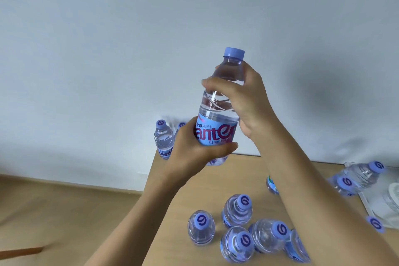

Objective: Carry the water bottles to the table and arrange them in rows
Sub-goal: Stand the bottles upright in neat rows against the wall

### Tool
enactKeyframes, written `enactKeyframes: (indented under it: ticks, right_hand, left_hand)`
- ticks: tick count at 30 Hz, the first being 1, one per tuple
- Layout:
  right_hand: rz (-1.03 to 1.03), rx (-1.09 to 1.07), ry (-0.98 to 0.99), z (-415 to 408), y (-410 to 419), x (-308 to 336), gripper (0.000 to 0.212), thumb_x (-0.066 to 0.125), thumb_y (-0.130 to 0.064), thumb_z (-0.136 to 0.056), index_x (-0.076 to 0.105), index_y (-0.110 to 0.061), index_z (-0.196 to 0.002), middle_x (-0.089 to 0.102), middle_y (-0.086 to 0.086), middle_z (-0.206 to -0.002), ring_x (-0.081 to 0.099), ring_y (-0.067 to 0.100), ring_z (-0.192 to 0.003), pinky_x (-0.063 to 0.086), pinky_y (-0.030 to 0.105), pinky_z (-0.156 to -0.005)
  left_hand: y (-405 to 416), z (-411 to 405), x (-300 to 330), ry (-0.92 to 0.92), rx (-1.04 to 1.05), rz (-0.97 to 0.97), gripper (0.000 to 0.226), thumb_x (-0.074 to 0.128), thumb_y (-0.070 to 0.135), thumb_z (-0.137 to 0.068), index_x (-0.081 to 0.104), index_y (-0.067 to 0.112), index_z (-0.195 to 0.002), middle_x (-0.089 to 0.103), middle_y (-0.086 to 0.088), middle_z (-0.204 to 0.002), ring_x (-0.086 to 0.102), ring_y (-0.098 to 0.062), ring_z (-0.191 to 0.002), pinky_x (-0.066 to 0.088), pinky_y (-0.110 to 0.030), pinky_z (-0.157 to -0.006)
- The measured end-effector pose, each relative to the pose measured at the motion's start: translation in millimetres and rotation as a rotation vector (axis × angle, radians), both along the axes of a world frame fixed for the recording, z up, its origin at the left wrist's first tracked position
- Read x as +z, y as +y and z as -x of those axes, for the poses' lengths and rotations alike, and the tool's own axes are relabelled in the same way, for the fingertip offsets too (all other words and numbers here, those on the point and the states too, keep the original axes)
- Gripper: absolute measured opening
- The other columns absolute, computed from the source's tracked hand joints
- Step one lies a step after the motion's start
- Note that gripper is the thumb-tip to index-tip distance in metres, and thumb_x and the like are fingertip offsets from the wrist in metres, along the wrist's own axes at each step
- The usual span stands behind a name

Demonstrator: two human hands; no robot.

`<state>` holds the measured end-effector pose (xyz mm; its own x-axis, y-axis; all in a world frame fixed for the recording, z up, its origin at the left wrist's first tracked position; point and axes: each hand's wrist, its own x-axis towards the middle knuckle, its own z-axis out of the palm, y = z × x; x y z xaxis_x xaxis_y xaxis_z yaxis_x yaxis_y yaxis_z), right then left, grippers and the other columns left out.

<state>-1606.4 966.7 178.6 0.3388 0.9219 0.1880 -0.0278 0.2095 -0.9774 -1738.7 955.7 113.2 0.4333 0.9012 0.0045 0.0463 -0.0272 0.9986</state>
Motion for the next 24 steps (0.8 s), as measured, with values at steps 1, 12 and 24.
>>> enactKeyframes:
  ticks: [1,12,24]
  right_hand:
    - [0.006,0.005,0.004,1.6,0.6,-0.4,0.025,0.081,-0.006,-0.069,0.061,-0.011,-0.083,0.066,-0.005,-0.077,0.066,0.012,-0.073,0.052,0.022,-0.060]
    - [0.080,0.243,0.168,-4.4,10.2,-9.8,0.020,0.072,-0.007,-0.063,0.065,-0.019,-0.077,0.071,0.003,-0.080,0.069,0.023,-0.081,0.058,0.043,-0.081]
    - [0.198,0.243,0.157,-0.6,15.4,-48.6,0.025,0.073,-0.006,-0.061,0.065,-0.016,-0.083,0.071,0.007,-0.085,0.068,0.028,-0.085,0.056,0.042,-0.082]
  left_hand:
    - [-0.6,2.2,-1.4,-0.005,-0.024,0.013,0.046,0.091,0.014,-0.061,0.065,0.015,-0.098,0.075,-0.001,-0.084,0.073,-0.018,-0.076,0.059,-0.023,-0.065]
    - [12.1,19.0,-13.4,-0.140,-0.223,0.171,0.047,0.088,0.020,-0.052,0.071,0.023,-0.096,0.073,-0.004,-0.090,0.071,-0.015,-0.083,0.056,-0.025,-0.071]
    - [4.6,20.5,-55.2,-0.149,-0.137,0.231,0.048,0.084,0.006,-0.059,0.065,0.010,-0.103,0.073,0.002,-0.083,0.070,-0.010,-0.077,0.054,-0.020,-0.068]
